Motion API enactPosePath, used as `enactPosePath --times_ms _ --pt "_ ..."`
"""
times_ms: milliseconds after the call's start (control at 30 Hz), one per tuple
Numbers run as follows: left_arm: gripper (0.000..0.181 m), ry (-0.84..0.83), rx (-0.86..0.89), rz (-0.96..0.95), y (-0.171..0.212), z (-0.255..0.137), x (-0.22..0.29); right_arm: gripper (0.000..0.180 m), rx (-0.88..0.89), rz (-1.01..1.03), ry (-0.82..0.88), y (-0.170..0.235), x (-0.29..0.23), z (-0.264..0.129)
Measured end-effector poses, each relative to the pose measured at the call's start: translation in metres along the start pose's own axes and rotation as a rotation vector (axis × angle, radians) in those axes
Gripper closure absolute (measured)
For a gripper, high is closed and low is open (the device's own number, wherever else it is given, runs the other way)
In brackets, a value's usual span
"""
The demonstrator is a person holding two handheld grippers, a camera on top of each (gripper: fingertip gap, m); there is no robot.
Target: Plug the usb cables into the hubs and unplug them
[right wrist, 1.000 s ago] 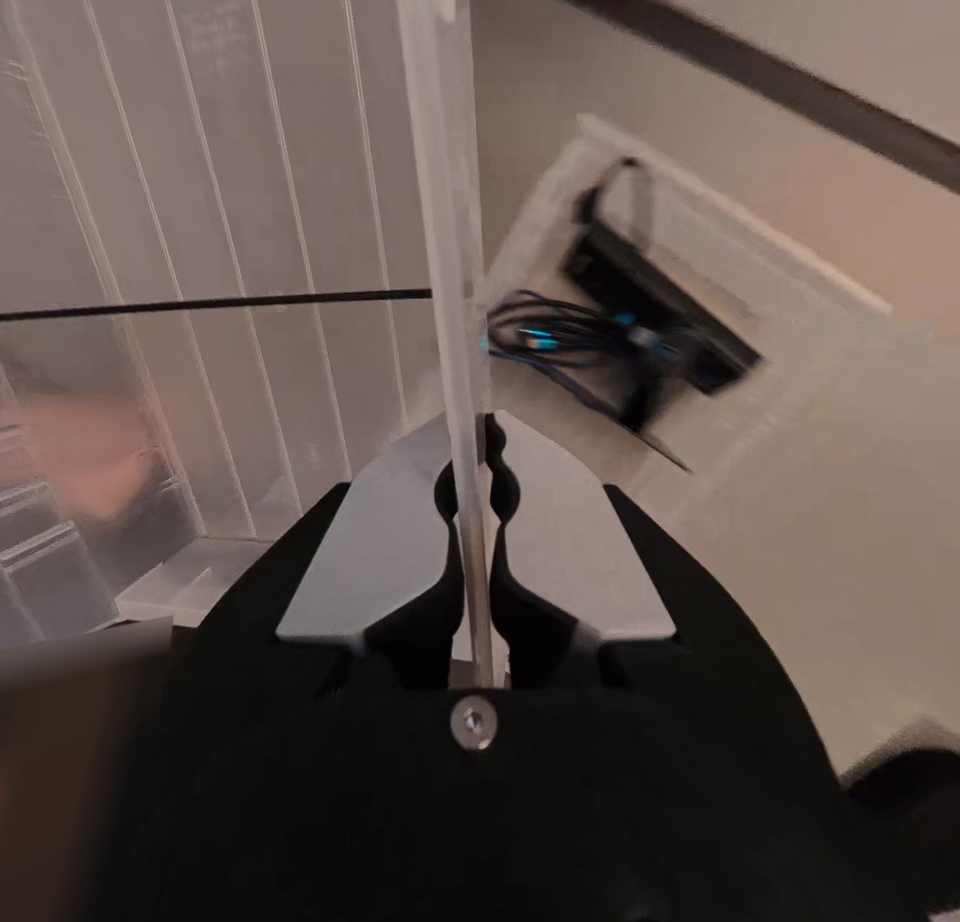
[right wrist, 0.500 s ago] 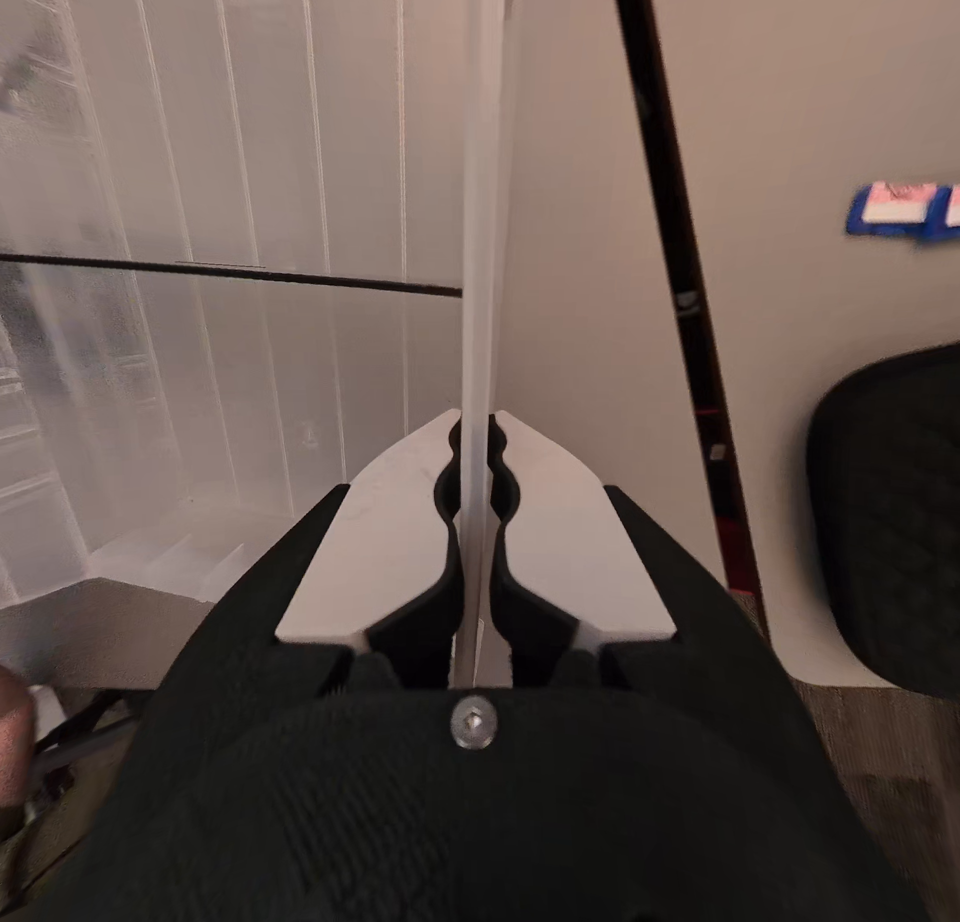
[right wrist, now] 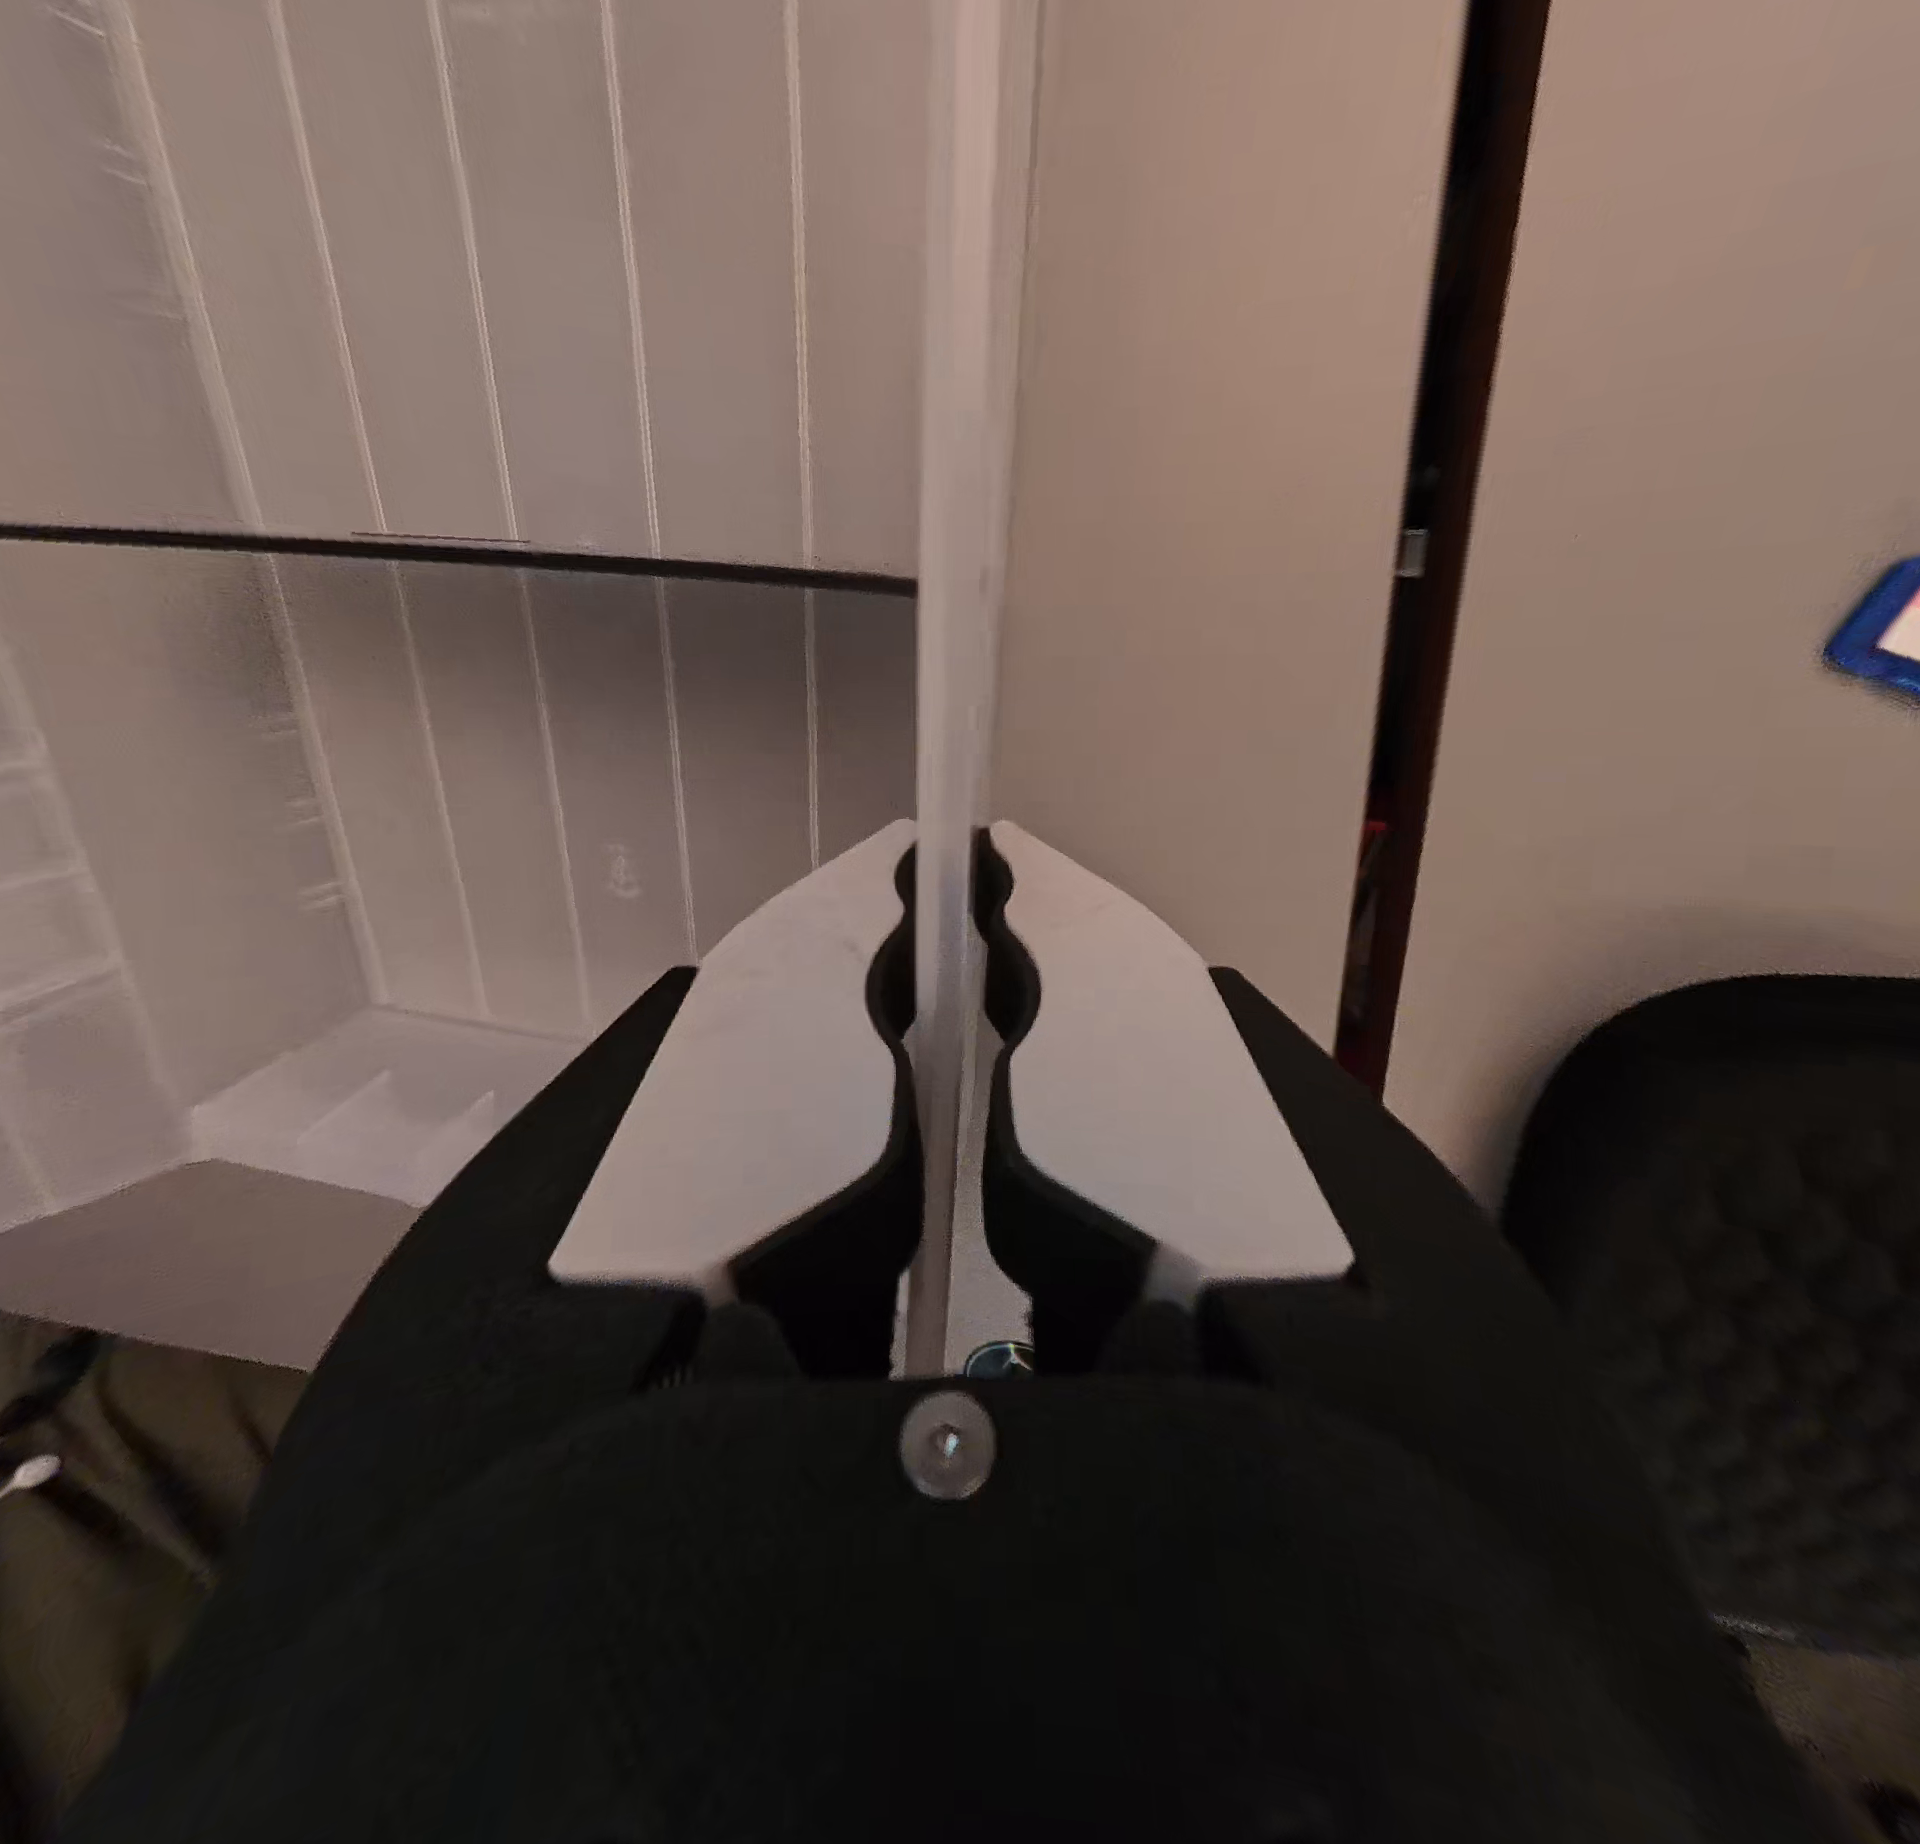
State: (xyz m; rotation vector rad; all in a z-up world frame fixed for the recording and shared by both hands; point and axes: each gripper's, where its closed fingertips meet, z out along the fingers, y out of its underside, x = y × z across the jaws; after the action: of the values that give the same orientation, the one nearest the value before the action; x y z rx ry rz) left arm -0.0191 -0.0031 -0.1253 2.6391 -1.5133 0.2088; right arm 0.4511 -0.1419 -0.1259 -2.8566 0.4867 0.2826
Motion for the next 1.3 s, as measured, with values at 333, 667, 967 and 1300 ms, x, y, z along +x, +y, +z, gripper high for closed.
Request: enactPosePath --times_ms 333,667,967,1300 --pt "0.175 -0.007 0.139 -0.226 0.051 -0.022 -0.124 0.168 -0.013 -0.033 -0.047 -0.004 -0.015 0.004" --pt "0.175 -0.047 0.24 -0.531 0.235 -0.044 -0.243 0.17 -0.098 -0.075 0.004 0.008 -0.013 0.008" --pt "0.177 -0.101 0.325 -0.796 0.36 -0.057 -0.319 0.174 -0.136 -0.05 0.059 0.011 -0.01 0.009" --pt "0.176 -0.115 0.388 -0.907 0.41 -0.063 -0.353 0.175 -0.122 0.026 0.072 0.011 0.002 0.006"
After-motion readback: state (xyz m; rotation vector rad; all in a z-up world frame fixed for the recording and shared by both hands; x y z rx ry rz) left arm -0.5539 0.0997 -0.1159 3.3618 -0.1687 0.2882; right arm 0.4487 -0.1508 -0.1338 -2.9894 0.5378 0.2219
